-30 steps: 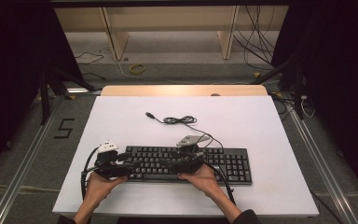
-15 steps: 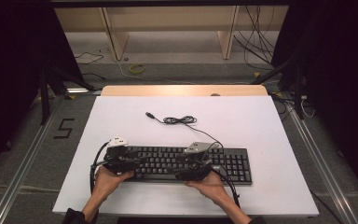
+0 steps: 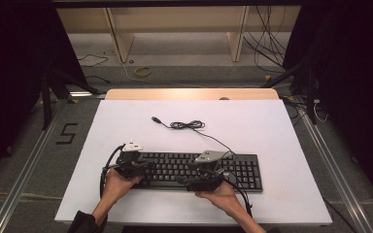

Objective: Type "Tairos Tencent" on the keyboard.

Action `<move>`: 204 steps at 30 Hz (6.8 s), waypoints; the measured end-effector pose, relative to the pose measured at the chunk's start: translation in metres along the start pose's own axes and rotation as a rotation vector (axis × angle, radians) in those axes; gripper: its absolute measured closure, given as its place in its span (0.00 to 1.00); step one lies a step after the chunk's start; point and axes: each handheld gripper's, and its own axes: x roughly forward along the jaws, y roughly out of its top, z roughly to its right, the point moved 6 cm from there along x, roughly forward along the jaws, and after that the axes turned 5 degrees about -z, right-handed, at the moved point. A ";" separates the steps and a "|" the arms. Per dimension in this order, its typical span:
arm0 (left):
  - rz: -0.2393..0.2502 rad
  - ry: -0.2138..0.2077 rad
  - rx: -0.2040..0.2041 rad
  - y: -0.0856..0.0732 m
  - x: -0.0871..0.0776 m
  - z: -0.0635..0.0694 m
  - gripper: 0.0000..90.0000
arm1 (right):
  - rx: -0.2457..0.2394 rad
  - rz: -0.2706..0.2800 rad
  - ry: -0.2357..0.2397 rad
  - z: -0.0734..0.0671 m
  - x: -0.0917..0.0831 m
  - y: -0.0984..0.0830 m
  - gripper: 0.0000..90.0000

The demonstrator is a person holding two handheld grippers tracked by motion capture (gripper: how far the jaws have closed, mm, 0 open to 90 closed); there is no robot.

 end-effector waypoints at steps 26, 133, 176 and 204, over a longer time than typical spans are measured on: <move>0.007 0.022 -0.031 -0.003 0.002 -0.004 0.96 | 0.004 0.012 -0.001 0.000 -0.002 0.001 0.38; 0.194 -0.106 -0.067 -0.024 -0.040 0.011 0.34 | -0.022 -0.047 -0.005 0.002 0.030 0.009 0.82; 0.085 -0.097 0.076 -0.019 -0.018 0.019 0.99 | -0.015 0.018 0.019 -0.003 0.004 0.004 0.44; -0.032 -0.089 0.087 -0.026 0.002 0.021 0.99 | -0.010 0.030 0.010 -0.001 -0.007 -0.001 0.40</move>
